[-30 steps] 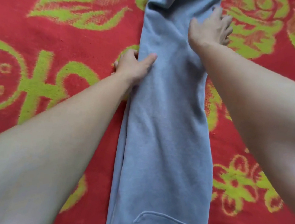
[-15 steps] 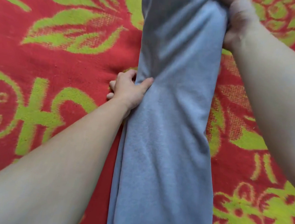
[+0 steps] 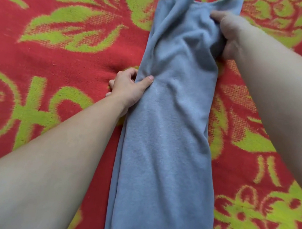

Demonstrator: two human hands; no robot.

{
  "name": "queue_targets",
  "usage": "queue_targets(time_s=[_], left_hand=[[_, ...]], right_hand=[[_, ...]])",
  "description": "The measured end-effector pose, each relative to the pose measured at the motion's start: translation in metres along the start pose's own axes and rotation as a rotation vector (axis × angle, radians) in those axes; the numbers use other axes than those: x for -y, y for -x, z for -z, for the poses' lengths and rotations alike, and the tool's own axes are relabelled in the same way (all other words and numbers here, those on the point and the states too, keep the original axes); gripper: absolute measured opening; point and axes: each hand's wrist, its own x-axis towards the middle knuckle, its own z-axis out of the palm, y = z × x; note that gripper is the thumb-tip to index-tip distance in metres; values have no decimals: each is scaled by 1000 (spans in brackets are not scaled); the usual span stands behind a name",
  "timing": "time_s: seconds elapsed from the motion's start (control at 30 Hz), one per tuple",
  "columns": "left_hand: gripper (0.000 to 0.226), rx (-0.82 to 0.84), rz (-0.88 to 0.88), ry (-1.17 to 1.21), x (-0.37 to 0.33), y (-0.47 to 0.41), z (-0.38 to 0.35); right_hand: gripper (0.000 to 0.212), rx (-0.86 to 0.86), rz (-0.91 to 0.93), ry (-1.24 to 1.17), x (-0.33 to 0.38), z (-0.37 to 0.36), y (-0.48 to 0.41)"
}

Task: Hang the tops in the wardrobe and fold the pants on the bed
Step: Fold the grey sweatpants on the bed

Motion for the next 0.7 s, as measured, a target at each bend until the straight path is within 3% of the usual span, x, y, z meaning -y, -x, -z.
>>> queue_targets(time_s=[0.2, 0.33, 0.43, 0.5, 0.57, 0.63, 0.7], left_hand=[[39, 47, -4, 97, 7, -11, 1], [60, 111, 26, 219, 1, -11, 5], [46, 168, -25, 222, -11, 9, 17], [22, 220, -36, 237, -16, 25, 27], [13, 189, 48, 322, -15, 44, 39], [10, 123, 149, 450, -7, 66, 50], [17, 110, 204, 452, 10, 88, 58]], right_hand=[[26, -33, 274, 25, 10, -6, 22], [14, -22, 535, 181, 1, 3, 61], [14, 124, 733, 234, -22, 11, 102], [24, 176, 807, 251, -48, 17, 131], [19, 78, 929, 462, -80, 26, 159], [19, -14, 1073, 855, -120, 38, 181], [26, 94, 1132, 1197, -163, 49, 197]])
